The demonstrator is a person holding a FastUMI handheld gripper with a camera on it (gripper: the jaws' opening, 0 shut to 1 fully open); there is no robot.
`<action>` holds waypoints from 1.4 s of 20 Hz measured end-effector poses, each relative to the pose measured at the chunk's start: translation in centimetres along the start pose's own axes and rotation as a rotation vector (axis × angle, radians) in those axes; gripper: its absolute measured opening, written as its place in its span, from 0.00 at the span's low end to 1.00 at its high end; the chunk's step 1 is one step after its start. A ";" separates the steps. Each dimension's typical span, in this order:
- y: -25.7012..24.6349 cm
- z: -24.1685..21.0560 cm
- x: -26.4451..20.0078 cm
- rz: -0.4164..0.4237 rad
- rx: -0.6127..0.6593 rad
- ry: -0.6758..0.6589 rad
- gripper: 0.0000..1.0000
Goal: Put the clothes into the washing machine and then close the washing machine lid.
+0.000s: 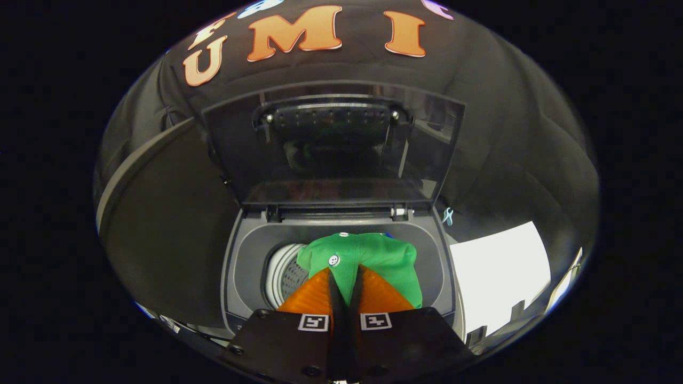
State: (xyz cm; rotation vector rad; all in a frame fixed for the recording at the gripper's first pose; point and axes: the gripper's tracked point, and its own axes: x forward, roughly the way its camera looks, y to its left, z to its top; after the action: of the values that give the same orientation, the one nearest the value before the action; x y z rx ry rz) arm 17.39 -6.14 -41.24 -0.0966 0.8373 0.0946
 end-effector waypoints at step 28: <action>0.2 -4.5 7.0 -0.058 0.008 0.138 0.98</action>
State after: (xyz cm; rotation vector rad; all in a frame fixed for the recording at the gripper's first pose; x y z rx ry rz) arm 18.66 -6.17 -49.44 -0.1207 0.9724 0.0307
